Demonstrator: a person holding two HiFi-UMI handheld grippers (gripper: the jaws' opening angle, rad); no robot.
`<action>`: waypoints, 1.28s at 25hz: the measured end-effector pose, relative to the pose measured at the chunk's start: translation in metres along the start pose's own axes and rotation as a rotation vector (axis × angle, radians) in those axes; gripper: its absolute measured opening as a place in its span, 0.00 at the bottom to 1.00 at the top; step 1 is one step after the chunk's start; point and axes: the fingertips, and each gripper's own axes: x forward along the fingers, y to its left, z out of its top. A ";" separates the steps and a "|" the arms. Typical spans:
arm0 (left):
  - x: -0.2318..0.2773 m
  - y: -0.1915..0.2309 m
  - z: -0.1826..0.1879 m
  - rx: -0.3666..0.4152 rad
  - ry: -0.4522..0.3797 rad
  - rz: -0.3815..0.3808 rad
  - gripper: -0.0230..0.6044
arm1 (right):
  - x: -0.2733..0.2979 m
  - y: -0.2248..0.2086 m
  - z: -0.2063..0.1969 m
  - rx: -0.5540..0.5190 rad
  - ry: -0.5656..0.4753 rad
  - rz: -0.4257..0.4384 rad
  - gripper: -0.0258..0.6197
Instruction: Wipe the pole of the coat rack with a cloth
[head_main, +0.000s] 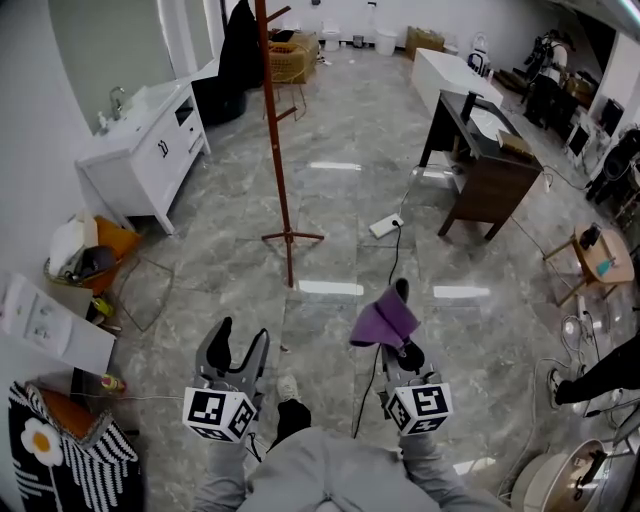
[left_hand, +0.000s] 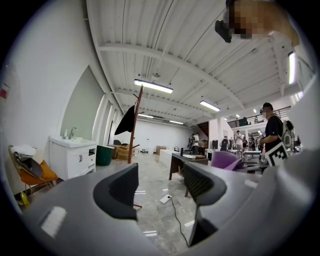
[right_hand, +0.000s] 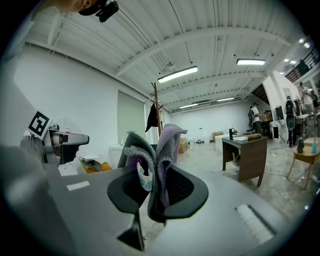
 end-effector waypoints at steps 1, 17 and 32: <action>0.008 0.005 -0.001 -0.002 0.001 -0.004 0.53 | 0.008 -0.001 0.000 -0.002 0.002 -0.003 0.13; 0.173 0.165 0.018 -0.012 -0.006 -0.103 0.53 | 0.213 0.022 0.030 -0.014 -0.029 -0.112 0.13; 0.264 0.236 0.022 -0.027 0.004 -0.103 0.53 | 0.340 0.011 0.061 -0.021 -0.070 -0.117 0.13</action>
